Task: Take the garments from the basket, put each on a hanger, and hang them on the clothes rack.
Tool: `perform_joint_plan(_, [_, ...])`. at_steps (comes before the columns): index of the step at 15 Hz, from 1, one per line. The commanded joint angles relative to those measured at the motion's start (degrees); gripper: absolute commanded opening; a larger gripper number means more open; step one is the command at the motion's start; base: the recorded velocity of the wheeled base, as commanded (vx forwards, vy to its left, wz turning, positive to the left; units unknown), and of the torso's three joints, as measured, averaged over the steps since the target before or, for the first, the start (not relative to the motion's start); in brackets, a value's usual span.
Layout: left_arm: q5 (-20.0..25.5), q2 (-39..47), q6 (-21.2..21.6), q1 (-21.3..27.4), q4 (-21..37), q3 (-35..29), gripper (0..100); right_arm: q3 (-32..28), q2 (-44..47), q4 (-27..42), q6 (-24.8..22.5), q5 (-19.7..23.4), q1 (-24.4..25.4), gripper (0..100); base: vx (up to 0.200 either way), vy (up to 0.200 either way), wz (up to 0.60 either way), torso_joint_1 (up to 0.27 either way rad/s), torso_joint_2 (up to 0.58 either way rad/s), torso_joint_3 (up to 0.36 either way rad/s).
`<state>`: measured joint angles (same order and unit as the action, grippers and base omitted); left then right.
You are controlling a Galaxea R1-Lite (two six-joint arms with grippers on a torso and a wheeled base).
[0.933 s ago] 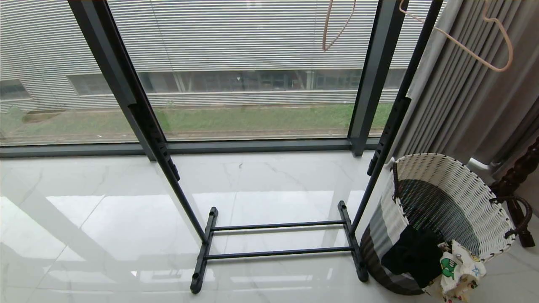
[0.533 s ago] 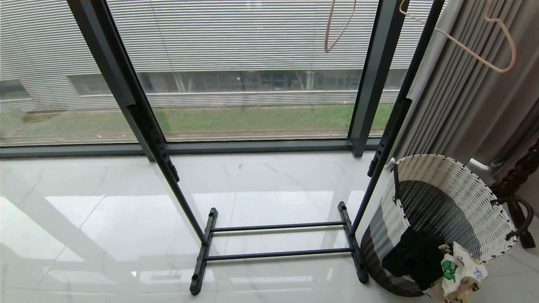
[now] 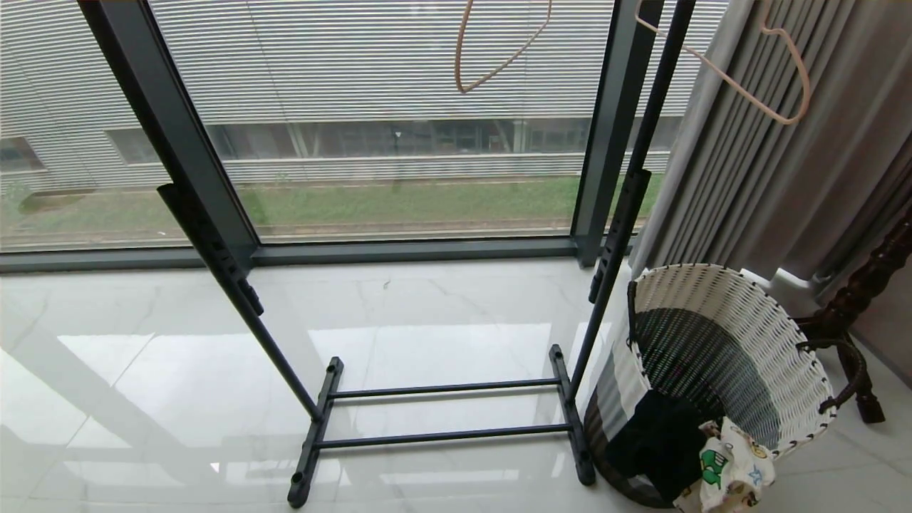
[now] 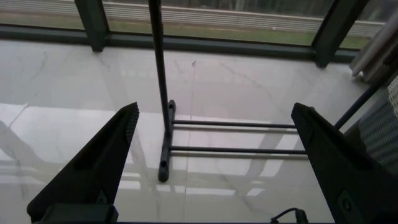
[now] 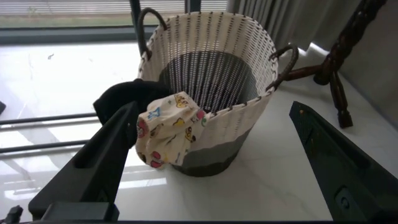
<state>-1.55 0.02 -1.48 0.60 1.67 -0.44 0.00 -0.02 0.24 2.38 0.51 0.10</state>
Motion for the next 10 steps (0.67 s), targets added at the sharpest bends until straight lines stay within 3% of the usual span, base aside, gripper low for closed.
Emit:
perform_joint_plan(1, [-0.03, -0.02, -0.19, 0.02, 0.00, 0.00, 100, 0.00, 0.02, -0.07, 0.00, 0.02, -0.01, 100, 0.000, 0.000, 0.00, 0.000, 0.00, 0.000])
perform_joint_plan(7, [-0.03, -0.02, -0.11, 0.02, 0.00, 0.00, 100, 0.00, 0.02, -0.07, 0.52, 0.02, -0.01, 100, 0.000, 0.000, 0.00, 0.000, 0.00, 0.000])
perform_joint_plan(10, [-0.03, -0.02, -0.11, 0.02, 0.00, 0.00, 100, 0.00, 0.55, -0.07, 0.79, 0.10, 0.08, 100, 0.200, 0.000, 0.00, -0.001, 0.00, 0.004])
